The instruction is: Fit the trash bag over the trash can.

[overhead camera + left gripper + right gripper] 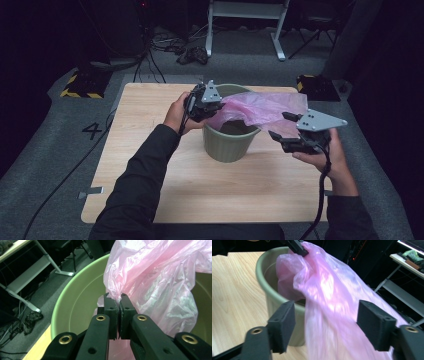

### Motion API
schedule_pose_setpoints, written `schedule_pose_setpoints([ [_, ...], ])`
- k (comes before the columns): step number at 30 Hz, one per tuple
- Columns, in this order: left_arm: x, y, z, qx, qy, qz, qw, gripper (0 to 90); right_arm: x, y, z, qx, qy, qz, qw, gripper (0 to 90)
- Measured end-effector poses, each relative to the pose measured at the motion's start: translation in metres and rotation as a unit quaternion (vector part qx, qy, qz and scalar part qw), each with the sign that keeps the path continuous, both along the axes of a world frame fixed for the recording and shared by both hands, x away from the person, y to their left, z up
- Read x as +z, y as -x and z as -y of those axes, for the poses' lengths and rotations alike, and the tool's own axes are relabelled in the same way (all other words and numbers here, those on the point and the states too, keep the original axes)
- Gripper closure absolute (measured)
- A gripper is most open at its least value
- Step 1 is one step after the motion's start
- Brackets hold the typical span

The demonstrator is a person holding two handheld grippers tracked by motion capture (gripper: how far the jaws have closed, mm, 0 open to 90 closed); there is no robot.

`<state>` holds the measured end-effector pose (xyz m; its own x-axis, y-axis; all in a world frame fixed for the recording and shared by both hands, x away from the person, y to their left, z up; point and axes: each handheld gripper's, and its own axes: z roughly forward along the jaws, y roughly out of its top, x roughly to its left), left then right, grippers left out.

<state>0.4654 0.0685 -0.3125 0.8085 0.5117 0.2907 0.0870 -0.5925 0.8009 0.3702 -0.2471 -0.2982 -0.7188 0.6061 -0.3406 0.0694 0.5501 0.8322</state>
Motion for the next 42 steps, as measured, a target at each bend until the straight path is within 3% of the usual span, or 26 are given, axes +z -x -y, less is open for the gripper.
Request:
schedule_pose_setpoints([
  [5, -0.001, -0.004, -0.008, 0.000, 0.012, -0.009, 0.9999, 87.3, -0.012, 0.017, 0.015, 0.000, 0.003, 0.009, 1.0000, 23.1],
  [8, -0.002, -0.005, -0.010, 0.000, 0.015, -0.013, 0.9998, 87.2, -0.021, 0.020, 0.018, -0.020, 0.006, 0.017, 0.9996, 21.6],
  [15, -0.006, -0.007, -0.015, -0.005, 0.019, -0.022, 0.9996, 87.0, -0.051, -0.002, 0.023, -0.076, 0.003, 0.012, 0.9970, 21.2],
  [19, -0.008, -0.009, -0.018, -0.005, 0.020, -0.028, 0.9994, 86.8, -0.063, -0.017, 0.031, -0.098, -0.018, 0.010, 0.9950, 22.6],
  [20, -0.009, -0.009, -0.019, -0.004, 0.021, -0.030, 0.9993, 86.7, -0.064, -0.020, 0.032, -0.099, -0.024, 0.008, 0.9948, 26.2],
  [24, -0.010, -0.011, -0.021, -0.005, 0.027, -0.034, 0.9990, 85.9, -0.067, -0.030, 0.034, -0.109, -0.030, 0.018, 0.9934, 56.5],
  [27, -0.011, -0.012, -0.022, -0.002, 0.028, -0.038, 0.9989, 80.4, -0.066, -0.031, 0.032, -0.090, -0.036, 0.023, 0.9950, 75.0],
  [29, -0.010, -0.012, -0.024, -0.001, 0.032, -0.039, 0.9987, 74.0, -0.063, -0.027, 0.031, -0.083, -0.035, 0.038, 0.9952, 82.8],
  [31, -0.009, -0.010, -0.025, 0.000, 0.038, -0.038, 0.9985, 66.8, -0.059, -0.022, 0.030, -0.075, -0.035, 0.048, 0.9954, 85.5],
  [33, -0.006, -0.009, -0.027, 0.004, 0.046, -0.042, 0.9980, 48.8, -0.051, -0.013, 0.031, -0.066, -0.036, 0.060, 0.9954, 86.8],
  [34, -0.004, -0.007, -0.028, 0.000, 0.056, -0.044, 0.9975, 48.8, -0.051, -0.013, 0.031, -0.066, -0.036, 0.060, 0.9954, 86.8],
  [36, 0.000, -0.002, -0.029, 0.002, 0.068, -0.038, 0.9969, 38.9, -0.045, -0.007, 0.030, -0.063, -0.033, 0.066, 0.9953, 86.8],
  [38, 0.005, 0.004, -0.028, -0.017, 0.082, -0.040, 0.9957, 37.1, -0.040, -0.003, 0.030, -0.057, -0.031, 0.071, 0.9954, 86.8],
  [42, 0.011, 0.018, -0.016, -0.048, 0.087, -0.036, 0.9944, 32.0, -0.033, 0.005, 0.024, -0.052, -0.025, 0.073, 0.9956, 86.7],
])
